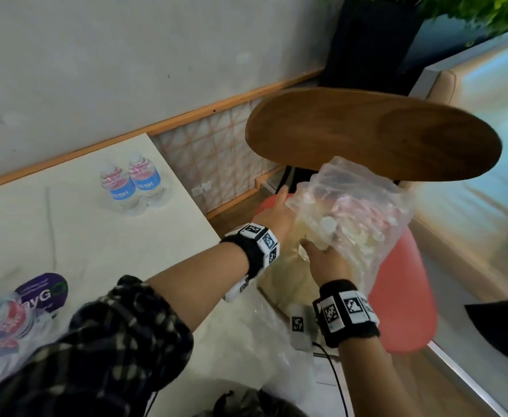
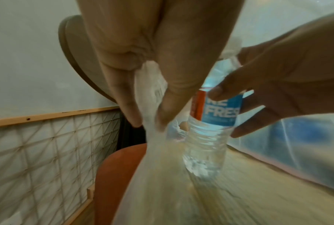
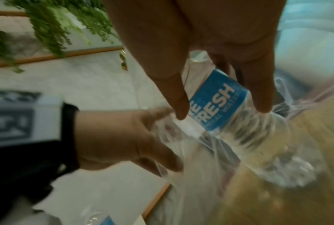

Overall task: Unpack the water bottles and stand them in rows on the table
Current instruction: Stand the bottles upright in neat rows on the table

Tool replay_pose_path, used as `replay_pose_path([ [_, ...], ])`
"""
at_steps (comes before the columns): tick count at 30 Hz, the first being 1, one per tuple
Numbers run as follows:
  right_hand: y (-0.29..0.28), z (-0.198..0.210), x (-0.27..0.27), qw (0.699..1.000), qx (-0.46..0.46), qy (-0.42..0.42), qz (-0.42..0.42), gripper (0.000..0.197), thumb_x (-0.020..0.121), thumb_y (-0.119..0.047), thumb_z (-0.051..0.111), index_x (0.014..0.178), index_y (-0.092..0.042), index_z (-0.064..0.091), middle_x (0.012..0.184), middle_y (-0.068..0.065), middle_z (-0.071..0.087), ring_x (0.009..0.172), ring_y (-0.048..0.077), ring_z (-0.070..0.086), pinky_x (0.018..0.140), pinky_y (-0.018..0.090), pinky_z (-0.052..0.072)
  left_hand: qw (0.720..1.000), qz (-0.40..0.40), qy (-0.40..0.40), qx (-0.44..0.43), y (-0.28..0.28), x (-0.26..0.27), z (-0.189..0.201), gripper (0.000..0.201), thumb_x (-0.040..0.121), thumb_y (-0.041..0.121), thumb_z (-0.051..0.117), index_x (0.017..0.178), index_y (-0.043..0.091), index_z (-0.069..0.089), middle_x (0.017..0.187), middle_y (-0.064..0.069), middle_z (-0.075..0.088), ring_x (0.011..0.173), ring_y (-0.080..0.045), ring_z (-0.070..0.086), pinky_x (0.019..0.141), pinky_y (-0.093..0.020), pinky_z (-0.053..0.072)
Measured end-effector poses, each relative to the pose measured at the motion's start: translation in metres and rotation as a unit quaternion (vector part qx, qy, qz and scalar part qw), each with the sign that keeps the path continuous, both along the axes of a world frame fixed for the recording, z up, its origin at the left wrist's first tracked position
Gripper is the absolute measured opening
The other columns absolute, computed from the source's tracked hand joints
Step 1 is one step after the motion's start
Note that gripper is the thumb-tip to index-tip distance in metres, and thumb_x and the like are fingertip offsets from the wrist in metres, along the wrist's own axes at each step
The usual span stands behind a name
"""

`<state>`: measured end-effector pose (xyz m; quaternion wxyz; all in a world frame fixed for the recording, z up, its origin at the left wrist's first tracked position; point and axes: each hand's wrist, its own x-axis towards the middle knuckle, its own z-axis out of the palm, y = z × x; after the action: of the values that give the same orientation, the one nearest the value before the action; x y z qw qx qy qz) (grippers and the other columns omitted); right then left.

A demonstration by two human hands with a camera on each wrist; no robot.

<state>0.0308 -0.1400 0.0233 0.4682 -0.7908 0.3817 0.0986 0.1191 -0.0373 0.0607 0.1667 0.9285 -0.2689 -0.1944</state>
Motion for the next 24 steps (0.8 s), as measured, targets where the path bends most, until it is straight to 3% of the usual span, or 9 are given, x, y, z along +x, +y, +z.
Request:
replay_pose_path([
  [2,0.005,0.013,-0.011,0.998,-0.03,-0.032,0.037,0.055,0.089,-0.046,0.054,0.131,-0.01,0.052,0.125,0.013,0.06,0.115,0.03,0.055,0.091,0.033,0.041,0.997,-0.06,0.006,0.048,0.009,0.003,0.005,0.06,0.092,0.013,0.049,0.145,0.035,0.032,0.134,-0.013,0.043,0.109,-0.032,0.057,0.076,-0.037,0.05],
  [3,0.006,0.014,-0.015,0.995,-0.041,-0.073,0.062,0.045,0.086,-0.04,0.061,0.122,-0.013,0.058,0.115,0.01,0.065,0.108,0.027,0.059,0.086,0.032,0.044,0.993,-0.091,0.005,0.076,0.017,0.002,0.006,0.06,0.087,0.006,0.055,0.14,0.031,0.043,0.15,-0.01,0.026,0.124,-0.031,0.048,0.088,-0.037,0.047],
  [4,0.012,0.02,-0.02,0.988,-0.038,-0.127,0.079,0.032,0.083,-0.032,0.067,0.112,-0.02,0.062,0.105,0.004,0.068,0.101,0.023,0.062,0.08,0.029,0.047,0.99,-0.112,0.018,0.084,0.024,0.002,0.005,0.056,0.084,0.002,0.058,0.134,0.028,0.052,0.152,-0.009,0.023,0.13,-0.03,0.042,0.095,-0.035,0.044],
  [7,0.028,0.032,-0.032,0.961,0.014,-0.23,0.153,0.037,0.077,-0.012,0.074,0.097,-0.037,0.055,0.094,-0.01,0.065,0.09,0.011,0.062,0.075,0.02,0.048,0.985,-0.144,0.035,0.082,0.047,0.001,0.016,0.038,0.086,0.006,0.051,0.12,0.017,0.065,0.14,-0.008,0.045,0.126,-0.027,0.046,0.099,-0.03,0.038],
  [11,0.072,0.049,-0.042,0.929,0.013,-0.254,0.27,0.047,0.075,-0.023,0.075,0.111,-0.042,0.053,0.107,-0.014,0.063,0.096,0.006,0.061,0.081,0.014,0.048,0.992,-0.113,0.048,0.028,0.097,-0.005,0.053,0.042,0.078,0.023,0.044,0.11,0.01,0.068,0.117,-0.009,0.064,0.108,-0.027,0.058,0.095,-0.036,0.045],
  [14,0.117,0.045,-0.044,0.914,0.095,-0.254,0.301,0.046,0.075,-0.018,0.076,0.111,-0.032,0.052,0.101,-0.003,0.064,0.091,0.008,0.061,0.075,0.011,0.049,0.998,-0.057,0.024,0.016,0.158,-0.014,0.078,0.035,0.088,0.014,0.056,0.121,0.019,0.064,0.124,0.0,0.061,0.112,-0.019,0.057,0.09,-0.023,0.042],
  [17,0.164,0.024,-0.041,0.901,0.085,-0.245,0.348,0.055,0.071,-0.022,0.079,0.114,-0.038,0.048,0.1,-0.015,0.06,0.087,0.0,0.057,0.074,0.013,0.048,0.996,-0.01,0.005,0.084,0.222,-0.03,0.088,0.041,0.088,0.025,0.062,0.128,0.02,0.056,0.131,0.0,0.056,0.115,-0.019,0.054,0.092,-0.027,0.041],
  [20,0.211,0.003,-0.039,0.891,0.077,-0.215,0.392,0.058,0.072,-0.022,0.078,0.12,-0.034,0.048,0.107,-0.011,0.061,0.092,0.007,0.058,0.077,0.015,0.045,0.982,0.028,0.034,0.186,0.277,-0.046,0.087,0.048,0.086,0.033,0.065,0.13,0.02,0.053,0.13,-0.001,0.054,0.117,-0.021,0.052,0.097,-0.03,0.041],
  [24,0.249,-0.024,-0.037,0.886,0.083,-0.184,0.417,0.06,0.078,-0.018,0.074,0.13,-0.029,0.046,0.119,-0.007,0.058,0.107,0.012,0.054,0.087,0.021,0.043,0.97,0.083,0.039,0.223,0.334,-0.06,0.085,0.052,0.085,0.035,0.067,0.132,0.021,0.051,0.132,0.001,0.05,0.119,-0.02,0.05,0.099,-0.033,0.043],
])
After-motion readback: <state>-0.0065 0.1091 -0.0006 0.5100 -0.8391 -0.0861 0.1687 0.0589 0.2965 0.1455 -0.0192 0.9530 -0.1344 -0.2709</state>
